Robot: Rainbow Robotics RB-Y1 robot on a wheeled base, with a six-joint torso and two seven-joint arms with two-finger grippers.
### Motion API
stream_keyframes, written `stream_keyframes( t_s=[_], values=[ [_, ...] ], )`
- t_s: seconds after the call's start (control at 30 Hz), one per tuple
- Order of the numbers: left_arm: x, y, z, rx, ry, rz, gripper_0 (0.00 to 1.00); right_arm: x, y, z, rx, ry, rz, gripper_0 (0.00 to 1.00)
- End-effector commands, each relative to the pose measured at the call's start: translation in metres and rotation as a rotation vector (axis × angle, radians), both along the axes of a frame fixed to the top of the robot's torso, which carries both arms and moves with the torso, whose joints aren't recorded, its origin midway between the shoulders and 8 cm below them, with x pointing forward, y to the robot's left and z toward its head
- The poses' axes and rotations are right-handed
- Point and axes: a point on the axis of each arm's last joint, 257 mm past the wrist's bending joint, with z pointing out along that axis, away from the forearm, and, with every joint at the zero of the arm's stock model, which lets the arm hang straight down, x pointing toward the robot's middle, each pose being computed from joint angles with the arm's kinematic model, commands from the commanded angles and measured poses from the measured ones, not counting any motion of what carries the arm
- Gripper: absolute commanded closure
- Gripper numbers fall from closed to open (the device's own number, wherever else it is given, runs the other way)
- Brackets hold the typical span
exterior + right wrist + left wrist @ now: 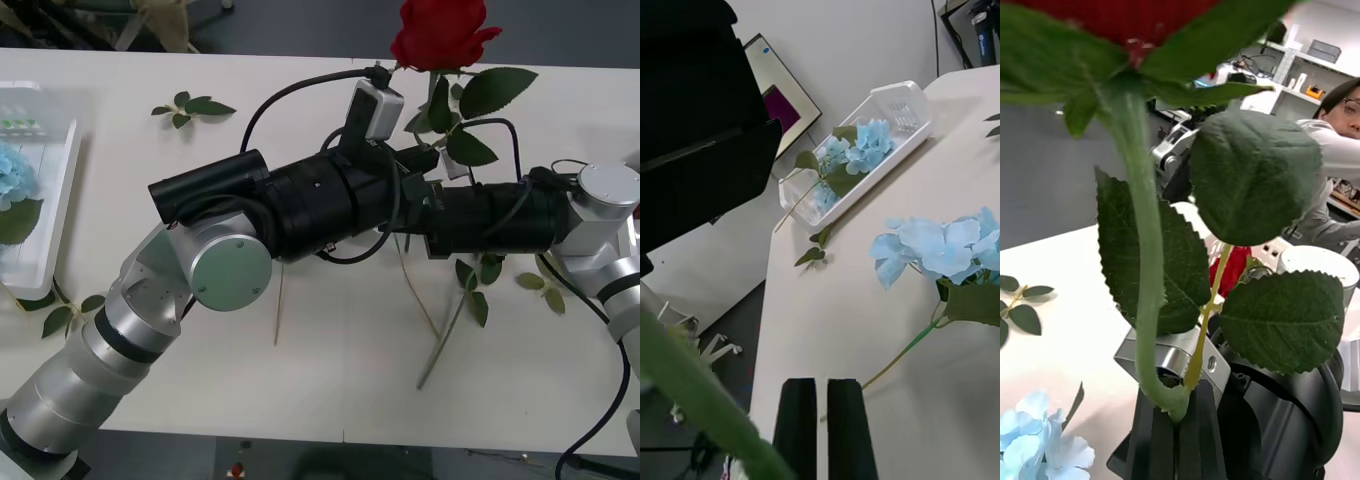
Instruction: Put the red flowers into the right box and the blue flowers into the left box
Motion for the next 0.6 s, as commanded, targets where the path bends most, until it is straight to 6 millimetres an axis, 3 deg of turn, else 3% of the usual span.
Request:
stream_keyframes(
  t_s=[0.03, 0.2, 0.23, 0.27, 0.6],
  values=[
    [-0.0011, -0.0016, 0.0251, 0.001, -0.081, -0.009, 1.00, 0.0034, 0.0138, 0.0158, 0.022, -0.028, 0.005, 1.00],
    [-0.0011, -0.0016, 0.0251, 0.001, -0.081, -0.009, 0.99, 0.0034, 0.0142, 0.0154, 0.022, -0.028, 0.005, 1.00],
    [-0.0011, -0.0016, 0.0251, 0.001, -0.081, -0.009, 0.63, 0.0034, 0.0142, 0.0154, 0.022, -0.028, 0.005, 1.00],
    [-0.0011, -0.0016, 0.0251, 0.001, -0.081, -0.009, 0.00, 0.0035, 0.0141, 0.0151, 0.020, -0.028, 0.005, 1.00],
    [-0.0011, -0.0016, 0.0251, 0.001, -0.081, -0.009, 0.00, 0.0062, 0.0110, 0.0140, 0.012, -0.031, -0.005, 1.00]
  ],
)
